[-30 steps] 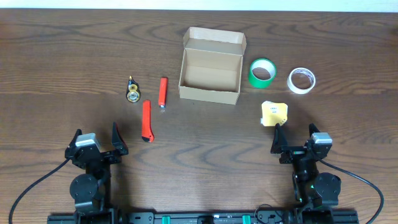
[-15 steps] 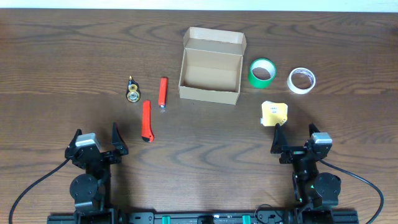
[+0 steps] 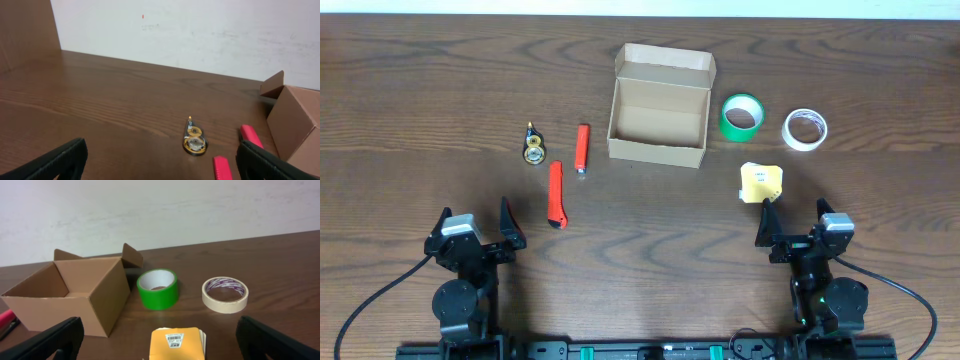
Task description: Pack container
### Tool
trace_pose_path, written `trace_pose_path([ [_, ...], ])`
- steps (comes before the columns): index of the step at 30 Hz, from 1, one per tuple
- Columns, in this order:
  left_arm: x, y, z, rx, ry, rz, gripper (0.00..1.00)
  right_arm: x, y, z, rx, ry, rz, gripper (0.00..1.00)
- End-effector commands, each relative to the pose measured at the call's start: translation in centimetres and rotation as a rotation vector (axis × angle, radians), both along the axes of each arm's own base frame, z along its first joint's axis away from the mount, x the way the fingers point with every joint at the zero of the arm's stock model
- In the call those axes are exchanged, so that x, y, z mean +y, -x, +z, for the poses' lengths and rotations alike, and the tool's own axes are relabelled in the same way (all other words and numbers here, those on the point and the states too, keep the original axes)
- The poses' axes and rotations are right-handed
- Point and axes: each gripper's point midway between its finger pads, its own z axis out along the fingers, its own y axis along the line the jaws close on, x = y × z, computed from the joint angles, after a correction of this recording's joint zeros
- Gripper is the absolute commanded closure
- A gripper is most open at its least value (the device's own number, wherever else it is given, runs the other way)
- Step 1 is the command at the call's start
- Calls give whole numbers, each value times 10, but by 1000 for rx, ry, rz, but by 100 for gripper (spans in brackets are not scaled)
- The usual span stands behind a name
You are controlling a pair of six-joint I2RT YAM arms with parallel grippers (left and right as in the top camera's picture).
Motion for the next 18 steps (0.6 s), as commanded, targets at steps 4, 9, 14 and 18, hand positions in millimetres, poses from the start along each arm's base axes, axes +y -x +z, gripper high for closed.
trace_pose_path([
  [4, 3, 2, -19, 63, 5, 16, 4, -4, 0, -1, -1, -10, -17, 1],
  [9, 3, 2, -19, 63, 5, 16, 4, -3, 0, -1, -1, -10, -13, 1],
  [14, 3, 2, -19, 63, 5, 16, 4, -6, 0, 1, -10, -9, -29, 1],
  [18, 3, 2, -19, 63, 5, 16, 4, -4, 0, 5, -23, -27, -18, 1],
])
